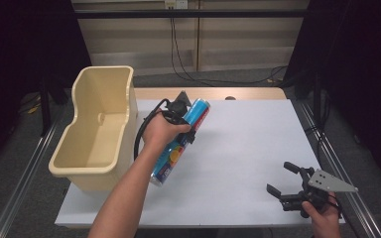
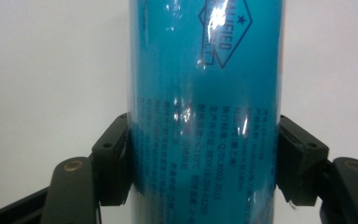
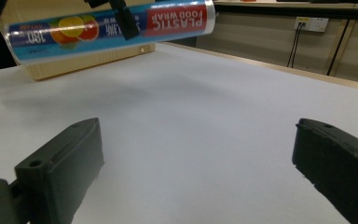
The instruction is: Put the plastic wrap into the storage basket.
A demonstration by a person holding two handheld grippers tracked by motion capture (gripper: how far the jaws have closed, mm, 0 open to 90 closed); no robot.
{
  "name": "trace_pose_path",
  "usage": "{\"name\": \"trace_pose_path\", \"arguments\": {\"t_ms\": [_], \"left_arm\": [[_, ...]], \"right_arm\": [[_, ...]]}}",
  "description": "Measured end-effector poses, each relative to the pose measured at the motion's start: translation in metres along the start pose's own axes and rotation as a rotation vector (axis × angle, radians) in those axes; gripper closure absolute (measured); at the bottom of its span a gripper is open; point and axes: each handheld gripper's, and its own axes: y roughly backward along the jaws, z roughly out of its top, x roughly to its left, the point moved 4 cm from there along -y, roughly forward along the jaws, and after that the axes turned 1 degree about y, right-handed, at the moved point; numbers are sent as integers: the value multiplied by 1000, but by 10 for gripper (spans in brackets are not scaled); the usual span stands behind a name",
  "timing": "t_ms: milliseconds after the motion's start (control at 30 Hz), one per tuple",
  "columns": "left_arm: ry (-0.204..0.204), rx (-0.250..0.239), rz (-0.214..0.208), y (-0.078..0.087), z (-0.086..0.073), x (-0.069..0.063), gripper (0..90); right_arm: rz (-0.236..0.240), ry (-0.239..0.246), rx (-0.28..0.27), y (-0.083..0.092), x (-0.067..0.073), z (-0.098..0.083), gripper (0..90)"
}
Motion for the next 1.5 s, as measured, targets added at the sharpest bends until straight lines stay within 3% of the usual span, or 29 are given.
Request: {"name": "trace_pose_path", "arguments": {"t_ms": [200, 467, 733, 833, 867, 1133, 1500], "left_arm": [[-7, -17, 19, 41, 3, -1, 324], [11, -24, 34, 82, 1, 2, 324], [75, -41, 49, 128, -9, 17, 324], [89, -45, 56, 135, -12, 21, 324], [120, -47, 62, 144, -16, 28, 323], [184, -51, 114, 162, -29, 52, 324], [254, -53, 135, 173, -45, 78, 324]], "right_arm": [[-1, -4, -2, 0, 1, 0, 16], [0, -2, -1, 0, 1, 0, 15], [-1, 1, -4, 0, 1, 1, 16], [0, -1, -4, 0, 2, 1, 15], [0, 0, -4, -1, 2, 1, 16], [-1, -2, 0, -1, 2, 1, 16], [-2, 3, 1, -2, 2, 1, 16]]}}
